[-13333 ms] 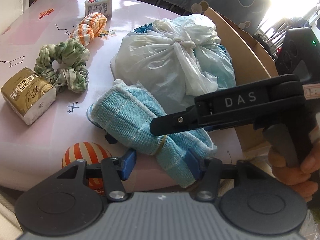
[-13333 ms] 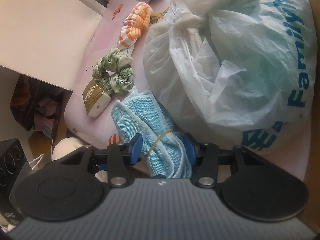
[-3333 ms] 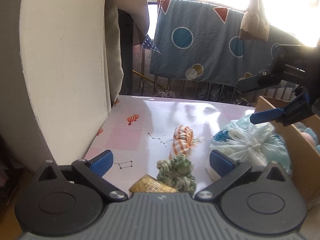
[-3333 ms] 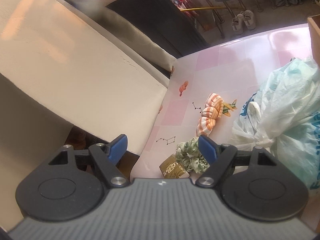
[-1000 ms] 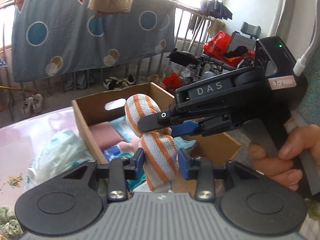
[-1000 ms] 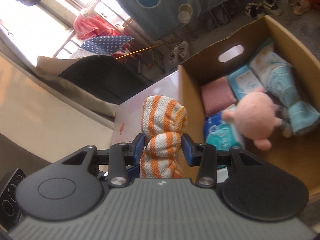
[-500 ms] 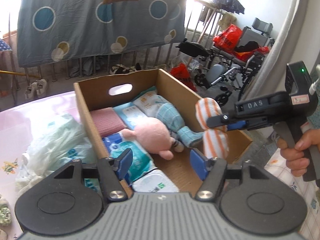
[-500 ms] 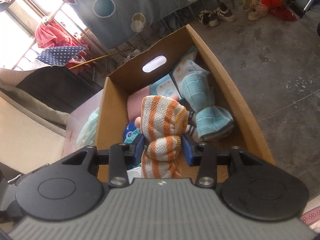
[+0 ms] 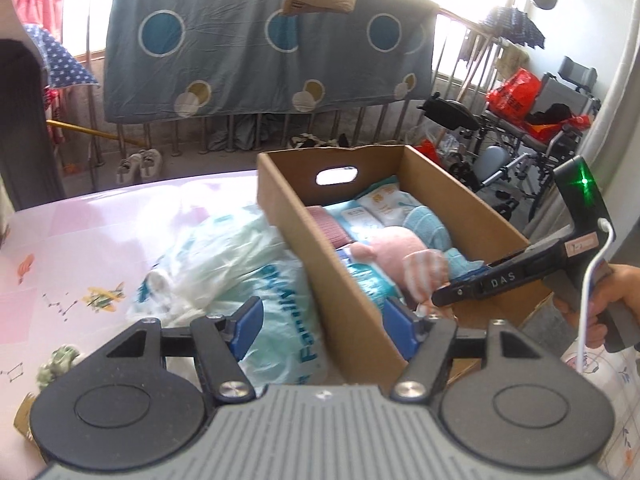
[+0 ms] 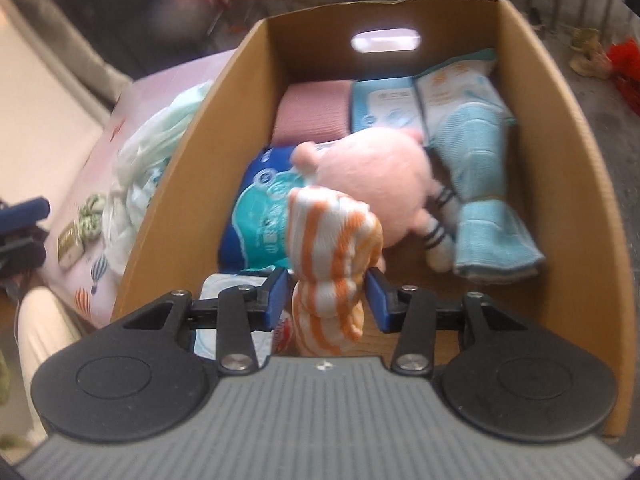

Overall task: Organize soft objects
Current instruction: 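Carry the striped towel roll with the right gripper into the box, then open the right gripper to drop the roll in the box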

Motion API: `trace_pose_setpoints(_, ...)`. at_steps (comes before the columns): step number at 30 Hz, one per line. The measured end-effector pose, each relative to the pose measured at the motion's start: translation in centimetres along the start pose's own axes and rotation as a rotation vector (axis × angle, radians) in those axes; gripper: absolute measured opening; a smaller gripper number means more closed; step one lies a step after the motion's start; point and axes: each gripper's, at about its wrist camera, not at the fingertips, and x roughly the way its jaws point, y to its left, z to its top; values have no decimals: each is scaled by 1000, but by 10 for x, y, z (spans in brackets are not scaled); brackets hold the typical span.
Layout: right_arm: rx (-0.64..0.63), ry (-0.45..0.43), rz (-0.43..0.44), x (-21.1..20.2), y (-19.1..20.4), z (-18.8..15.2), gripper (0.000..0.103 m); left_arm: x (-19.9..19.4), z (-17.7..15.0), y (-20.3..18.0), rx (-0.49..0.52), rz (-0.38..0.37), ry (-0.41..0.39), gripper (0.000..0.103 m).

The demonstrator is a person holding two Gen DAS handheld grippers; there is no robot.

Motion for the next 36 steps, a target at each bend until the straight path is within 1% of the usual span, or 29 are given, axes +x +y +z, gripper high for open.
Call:
trace_pose_setpoints(3, -7, 27, 7, 7, 7, 0, 44, -9, -5, 13, -20, 19, -14, 67)
trace_pose_setpoints(5, 12, 24, -12, 7, 6, 1, 44, -15, -11, 20, -37, 26, -22, 67)
trace_pose_setpoints(8, 70, -16, -16, 4, -2, 4, 45, -24, -21, 34, -63, 39, -28, 67)
trace_pose_setpoints(11, 116, -86, -29, -1, -6, 8, 44, -32, -31, 45, -87, 58, -27, 67)
trace_pose_setpoints(14, 116, -146, -67, 1, -4, 16, 38, -38, -40, 58, -116, 72, -24, 67)
trace_pose_setpoints(16, 104, -163, -67, 4, -1, 20, 32, -43, -45, 65, -132, 83, -23, 67)
trace_pose_setpoints(18, 86, -141, -54, 10, 4, 22, 29, -49, -50, 73, -141, 99, -25, 67)
trace_pose_setpoints(23, 60, -56, -87, 20, 16, 16, 29, -65, -62, 90, -155, 150, -36, 67)
trace_pose_setpoints(27, 83, -37, -90, 19, 16, 6, 29, -73, -77, 105, -160, 208, -31, 68)
trace_pose_setpoints(30, 118, -45, -104, 15, 15, 3, 31, -78, -90, 111, -139, 275, -23, 68)
trace_pose_setpoints(33, 133, -85, -127, 0, 22, 3, 32, -87, -102, 118, -111, 348, -24, 72)
trace_pose_setpoints(34, 132, -110, -122, -7, 27, 3, 34, -90, -106, 121, -106, 368, -25, 73)
trace_pose_setpoints(36, 133, -166, -72, -23, 40, 3, 39, -97, -113, 128, -104, 406, -23, 73)
